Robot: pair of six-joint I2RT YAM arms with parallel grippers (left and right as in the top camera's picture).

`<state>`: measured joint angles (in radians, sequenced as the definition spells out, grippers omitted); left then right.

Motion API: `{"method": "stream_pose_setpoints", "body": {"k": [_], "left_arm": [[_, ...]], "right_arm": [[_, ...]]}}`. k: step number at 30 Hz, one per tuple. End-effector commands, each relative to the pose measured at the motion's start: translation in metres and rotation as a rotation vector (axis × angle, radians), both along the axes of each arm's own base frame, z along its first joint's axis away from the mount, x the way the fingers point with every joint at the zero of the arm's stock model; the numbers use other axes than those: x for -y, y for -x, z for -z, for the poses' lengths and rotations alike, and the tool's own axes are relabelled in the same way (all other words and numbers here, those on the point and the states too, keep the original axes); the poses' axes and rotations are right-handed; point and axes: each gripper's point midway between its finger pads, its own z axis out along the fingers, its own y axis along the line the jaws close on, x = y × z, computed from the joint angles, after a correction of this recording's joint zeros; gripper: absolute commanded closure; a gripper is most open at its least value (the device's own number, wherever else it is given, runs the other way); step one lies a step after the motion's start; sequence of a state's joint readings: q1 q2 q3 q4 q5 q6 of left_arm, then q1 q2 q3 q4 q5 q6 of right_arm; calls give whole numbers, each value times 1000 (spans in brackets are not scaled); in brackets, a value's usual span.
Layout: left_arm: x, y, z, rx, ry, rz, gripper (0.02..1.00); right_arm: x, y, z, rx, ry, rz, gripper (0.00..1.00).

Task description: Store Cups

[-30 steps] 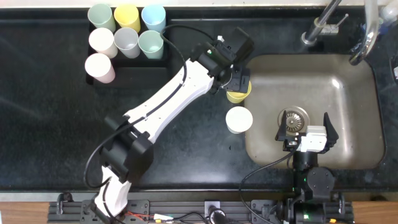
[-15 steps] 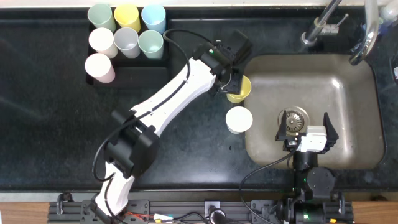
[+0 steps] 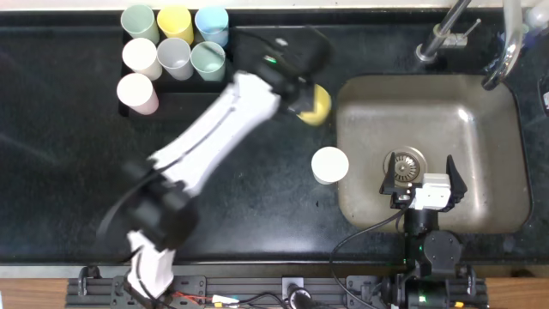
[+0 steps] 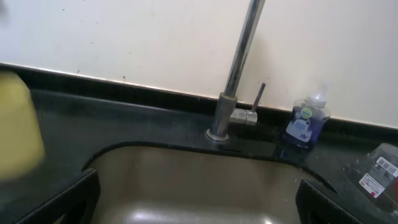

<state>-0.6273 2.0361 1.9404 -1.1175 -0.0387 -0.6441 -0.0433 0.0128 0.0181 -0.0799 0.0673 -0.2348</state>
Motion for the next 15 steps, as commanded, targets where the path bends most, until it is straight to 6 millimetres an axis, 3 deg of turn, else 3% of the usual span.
{"method": "stream_pose_setpoints", "body": {"k": [1,4,7,9,12,15], "left_arm": [[-117,8,-115,150,33,-312,982],[-200,50,-105,18,-99,-580,980],[-246,70,-75,-73,-141,-761,982],[-255,62,-47,-85,-98,-796,982],[-246,38,-13,-90,30,-752,982],[-243,22,-6,-67,62,-733,982]], "right_arm": [[-1,0,3,2,-11,-1,3],[-1,0,3,2,-11,-1,3],[-1,0,3,2,-11,-2,3],[-1,0,3,2,-11,-2,5],[-1,0,3,2,-11,-2,3],[-1,0,3,2,-11,-1,5]]}}
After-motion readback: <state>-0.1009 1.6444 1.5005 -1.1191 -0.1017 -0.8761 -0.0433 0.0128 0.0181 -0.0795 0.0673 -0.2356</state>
